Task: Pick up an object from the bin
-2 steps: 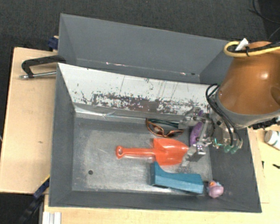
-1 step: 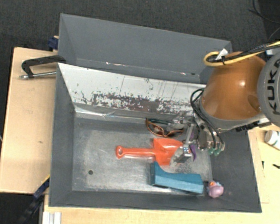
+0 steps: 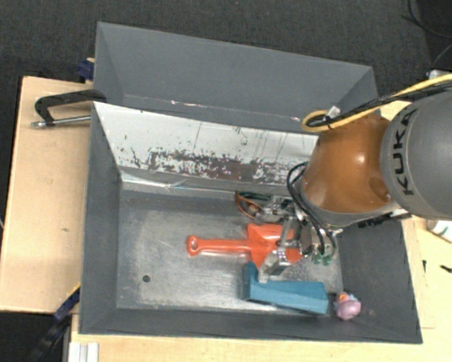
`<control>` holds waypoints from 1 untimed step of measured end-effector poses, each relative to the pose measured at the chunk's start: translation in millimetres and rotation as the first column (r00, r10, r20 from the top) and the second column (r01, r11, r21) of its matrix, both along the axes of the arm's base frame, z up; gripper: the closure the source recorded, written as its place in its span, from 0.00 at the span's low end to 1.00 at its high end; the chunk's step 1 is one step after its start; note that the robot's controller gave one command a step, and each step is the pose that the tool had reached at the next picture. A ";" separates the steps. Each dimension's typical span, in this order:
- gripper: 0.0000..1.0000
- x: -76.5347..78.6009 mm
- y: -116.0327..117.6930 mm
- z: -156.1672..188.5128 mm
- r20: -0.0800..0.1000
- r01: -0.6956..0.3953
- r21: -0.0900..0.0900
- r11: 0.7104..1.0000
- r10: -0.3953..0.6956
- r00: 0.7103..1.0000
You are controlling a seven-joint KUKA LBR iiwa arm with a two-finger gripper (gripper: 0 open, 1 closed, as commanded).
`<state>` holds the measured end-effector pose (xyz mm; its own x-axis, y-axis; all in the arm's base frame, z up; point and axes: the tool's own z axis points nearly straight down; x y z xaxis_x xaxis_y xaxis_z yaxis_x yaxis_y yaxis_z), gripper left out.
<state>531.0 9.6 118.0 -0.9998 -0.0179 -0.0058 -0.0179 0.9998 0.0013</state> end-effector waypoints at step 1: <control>1.00 0.6 -0.9 -7.1 -0.004 -0.004 0.000 1.000 0.004 1.000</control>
Offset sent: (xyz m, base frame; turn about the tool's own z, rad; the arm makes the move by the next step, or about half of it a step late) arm 0.0000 0.0000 0.0000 0.0000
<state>531.5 8.7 110.9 -0.9998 -0.0218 -0.0020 -0.0219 0.9998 0.0013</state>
